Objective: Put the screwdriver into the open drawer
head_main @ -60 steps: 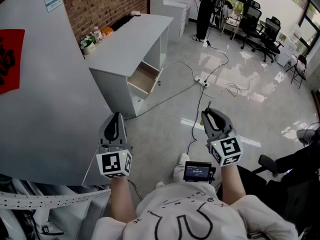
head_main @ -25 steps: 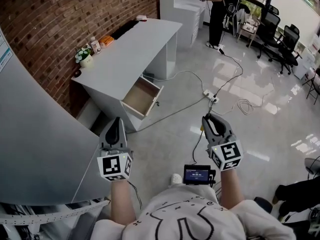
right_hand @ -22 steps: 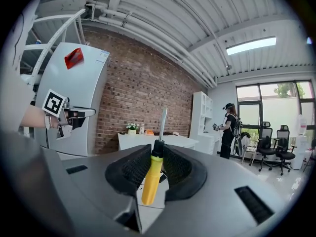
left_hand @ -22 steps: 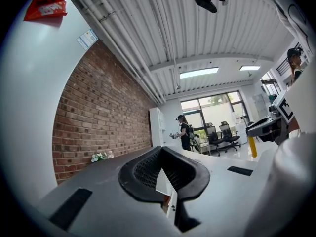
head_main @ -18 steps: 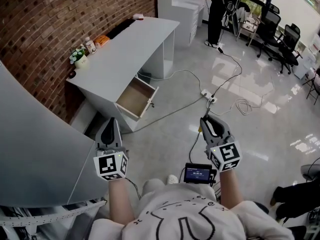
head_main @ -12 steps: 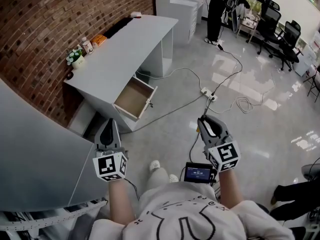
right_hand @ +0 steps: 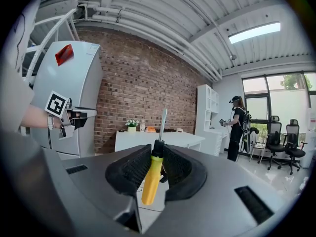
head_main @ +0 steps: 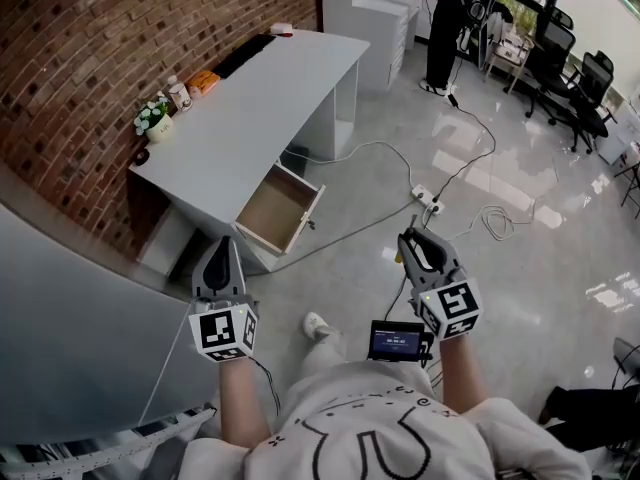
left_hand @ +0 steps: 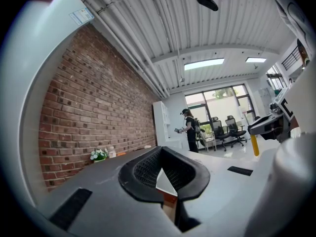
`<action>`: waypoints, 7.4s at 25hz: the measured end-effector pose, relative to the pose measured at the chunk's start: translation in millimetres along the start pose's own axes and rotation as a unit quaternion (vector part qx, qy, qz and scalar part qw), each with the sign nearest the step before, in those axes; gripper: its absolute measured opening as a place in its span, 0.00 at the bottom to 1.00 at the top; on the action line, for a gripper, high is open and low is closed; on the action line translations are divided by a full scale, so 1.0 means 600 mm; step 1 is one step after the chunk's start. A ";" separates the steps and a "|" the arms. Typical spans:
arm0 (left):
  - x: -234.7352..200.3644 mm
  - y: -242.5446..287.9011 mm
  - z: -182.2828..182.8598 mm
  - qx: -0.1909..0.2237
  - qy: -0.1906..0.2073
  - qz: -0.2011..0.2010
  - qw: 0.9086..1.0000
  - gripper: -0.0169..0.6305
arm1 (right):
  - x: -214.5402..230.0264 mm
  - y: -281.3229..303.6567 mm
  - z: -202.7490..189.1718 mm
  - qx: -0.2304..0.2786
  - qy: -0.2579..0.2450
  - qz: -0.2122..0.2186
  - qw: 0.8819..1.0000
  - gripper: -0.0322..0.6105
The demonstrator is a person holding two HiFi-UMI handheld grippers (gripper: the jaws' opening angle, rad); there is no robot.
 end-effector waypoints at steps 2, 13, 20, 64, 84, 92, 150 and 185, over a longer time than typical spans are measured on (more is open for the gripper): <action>-0.014 0.029 -0.001 -0.003 -0.002 0.004 1.000 0.05 | 0.006 0.037 0.012 -0.001 -0.007 0.008 1.000 0.17; -0.111 0.176 0.007 -0.008 -0.027 0.032 0.999 0.05 | 0.029 0.234 0.113 -0.005 -0.042 0.047 0.998 0.17; -0.200 0.224 -0.001 -0.018 -0.053 0.073 0.996 0.05 | 0.012 0.351 0.171 -0.010 -0.063 0.083 0.995 0.17; -0.101 0.186 -0.092 -0.125 -0.175 0.447 0.868 0.05 | -0.020 0.687 0.215 -0.008 -0.229 0.473 0.851 0.17; -0.072 0.105 -0.217 -0.182 -0.235 0.451 0.842 0.05 | -0.192 0.652 0.071 -0.076 -0.306 0.558 0.768 0.17; -0.067 0.093 -0.315 -0.194 -0.256 0.447 0.835 0.05 | -0.238 0.680 -0.040 -0.116 -0.324 0.560 0.754 0.17; -0.001 -0.024 -0.562 -0.235 -0.352 0.498 0.757 0.05 | -0.372 0.849 -0.300 -0.276 -0.425 0.468 0.724 0.17; -0.042 0.075 -0.146 -0.160 -0.225 0.454 0.847 0.05 | -0.141 0.616 0.109 -0.131 -0.336 0.514 0.778 0.10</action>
Point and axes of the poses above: the fingertips, and each gripper's own axes: y forward along the fingers, x to its right, z out of its top, the point moved 1 cm from there along -y, backward along the fingers, and after that the axes turned 14 degrees about -x, right-handed, at the moved point
